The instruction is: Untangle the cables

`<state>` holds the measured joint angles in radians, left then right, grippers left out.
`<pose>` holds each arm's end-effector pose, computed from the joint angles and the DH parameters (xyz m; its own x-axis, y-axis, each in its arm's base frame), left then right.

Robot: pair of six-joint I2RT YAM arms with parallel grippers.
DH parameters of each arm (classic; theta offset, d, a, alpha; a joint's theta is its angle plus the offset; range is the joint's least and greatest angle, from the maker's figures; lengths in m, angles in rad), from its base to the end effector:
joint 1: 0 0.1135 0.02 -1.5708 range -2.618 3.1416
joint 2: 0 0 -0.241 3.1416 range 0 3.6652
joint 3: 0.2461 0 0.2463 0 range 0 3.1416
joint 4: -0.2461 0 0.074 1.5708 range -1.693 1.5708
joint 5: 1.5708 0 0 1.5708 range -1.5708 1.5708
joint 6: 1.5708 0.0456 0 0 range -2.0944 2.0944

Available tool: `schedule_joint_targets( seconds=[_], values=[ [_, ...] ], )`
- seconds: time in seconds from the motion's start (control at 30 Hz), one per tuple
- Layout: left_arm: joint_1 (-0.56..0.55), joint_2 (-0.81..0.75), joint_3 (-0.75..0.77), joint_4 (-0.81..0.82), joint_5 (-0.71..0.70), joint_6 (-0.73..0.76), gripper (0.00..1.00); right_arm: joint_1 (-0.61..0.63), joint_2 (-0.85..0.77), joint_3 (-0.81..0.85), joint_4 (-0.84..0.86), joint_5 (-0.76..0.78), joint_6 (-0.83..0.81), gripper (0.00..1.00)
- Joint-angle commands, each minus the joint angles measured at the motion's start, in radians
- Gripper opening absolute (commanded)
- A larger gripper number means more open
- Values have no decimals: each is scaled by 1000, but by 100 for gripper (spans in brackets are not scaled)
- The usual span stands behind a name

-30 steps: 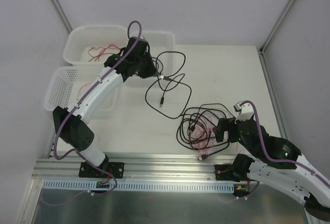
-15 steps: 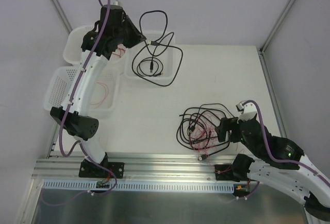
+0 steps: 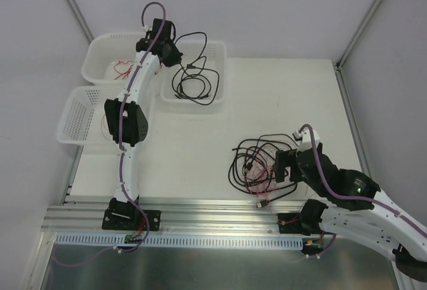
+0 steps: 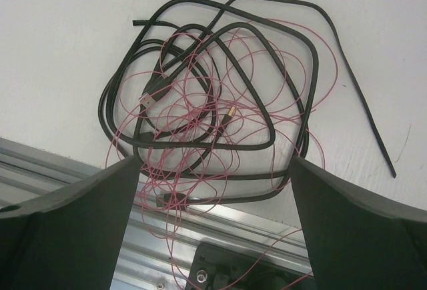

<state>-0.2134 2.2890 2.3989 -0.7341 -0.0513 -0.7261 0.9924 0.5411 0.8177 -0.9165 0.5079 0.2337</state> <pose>0.4954 -0.1050 0.3109 -0.5406 -0.5613 -0.6267 -0.2515 0.8186 -0.5164 0.0832 0.0868 0.2926 -0.4376 -0.3001 -0.8476 -0.4287 0.8983 -0.0967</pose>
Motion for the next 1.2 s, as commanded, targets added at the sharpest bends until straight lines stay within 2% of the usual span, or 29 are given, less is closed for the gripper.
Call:
schedule_joint_targets(
  seconds=[0.0, 0.2, 0.3, 0.43, 0.57, 0.7, 0.73, 0.77, 0.87, 0.9, 1.03, 1.1, 1.17],
  values=[
    [-4, 42, 29, 56, -59, 103, 0, -1, 36, -3, 30, -20, 15, 100],
    [-4, 79, -27, 107, -58, 178, 8, -1, 82, -6, 56, -40, 10, 99],
    [-6, 53, -41, 139, -100, 198, 3, -3, 100, -2, 70, -57, 10, 99],
    [-6, 35, -40, 203, -142, 202, 3, -3, 105, 3, 67, -63, 16, 100],
    [-7, 38, -43, 285, -157, 208, 4, -1, 89, 6, 56, -62, 24, 100],
    [-6, 56, -46, 358, -159, 254, 9, -3, 79, 17, 39, -55, 33, 100],
    [-6, 61, -46, 380, -159, 258, 11, -1, 76, 17, 28, -54, 36, 100],
    [-6, 61, -46, 387, -159, 270, 19, -1, 74, 18, 27, -54, 38, 100],
    [-6, 63, -50, 420, -165, 292, 26, -1, 72, 23, 22, -54, 39, 100],
    [-6, 61, -52, 427, -163, 297, 32, -3, 74, 26, 22, -55, 41, 99],
    [-6, 38, -70, 456, -160, 309, 43, -1, 77, 31, 22, -62, 41, 100],
    [-7, 5, -86, 460, -113, 304, 55, -3, 82, 35, 16, -62, 41, 100],
    [-9, -41, -153, 460, -76, 297, 62, -1, 82, 41, 13, -60, 42, 99]
  ],
)
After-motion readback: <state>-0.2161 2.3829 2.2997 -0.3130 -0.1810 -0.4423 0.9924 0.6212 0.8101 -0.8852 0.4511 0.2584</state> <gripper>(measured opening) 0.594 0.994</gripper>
